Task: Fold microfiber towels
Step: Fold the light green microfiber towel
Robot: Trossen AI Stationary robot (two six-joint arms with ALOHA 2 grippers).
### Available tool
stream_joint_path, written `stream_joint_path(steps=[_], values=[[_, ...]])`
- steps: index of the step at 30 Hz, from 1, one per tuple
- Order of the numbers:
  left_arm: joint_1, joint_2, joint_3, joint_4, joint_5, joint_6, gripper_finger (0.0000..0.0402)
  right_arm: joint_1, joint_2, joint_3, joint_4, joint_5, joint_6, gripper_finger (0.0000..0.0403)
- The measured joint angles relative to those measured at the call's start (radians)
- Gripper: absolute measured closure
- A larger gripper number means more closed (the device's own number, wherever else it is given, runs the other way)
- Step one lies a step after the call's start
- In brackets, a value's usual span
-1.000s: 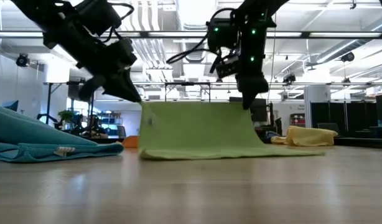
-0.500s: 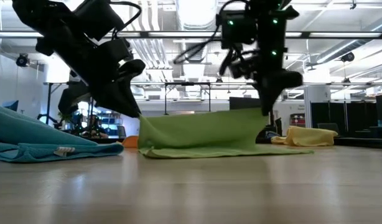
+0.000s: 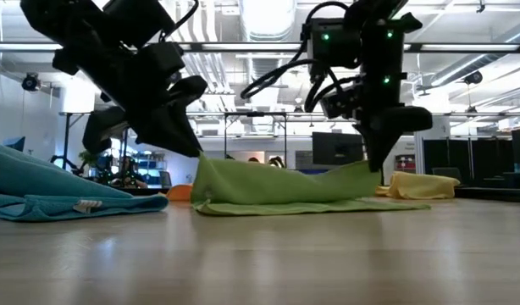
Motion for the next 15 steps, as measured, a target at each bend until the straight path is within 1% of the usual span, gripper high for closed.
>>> stream_joint_path(steps=[4,8,11,15], values=[[-0.013,0.034,-0.006,0.002,0.009,-0.032,0.0401,0.0,0.0,-0.024,0.021,-0.001,-0.008,0.0394],[-0.025,0.084,0.004,0.04,0.013,-0.115,0.0402,0.002,0.0,-0.039,0.02,-0.003,-0.004,0.039],[-0.032,0.116,0.012,0.059,0.029,-0.142,0.0393,0.002,0.0,-0.041,0.016,-0.004,-0.003,0.0367],[-0.047,0.129,0.034,0.056,0.044,-0.182,0.0354,0.007,0.0,-0.018,0.013,-0.004,-0.002,0.0324]])
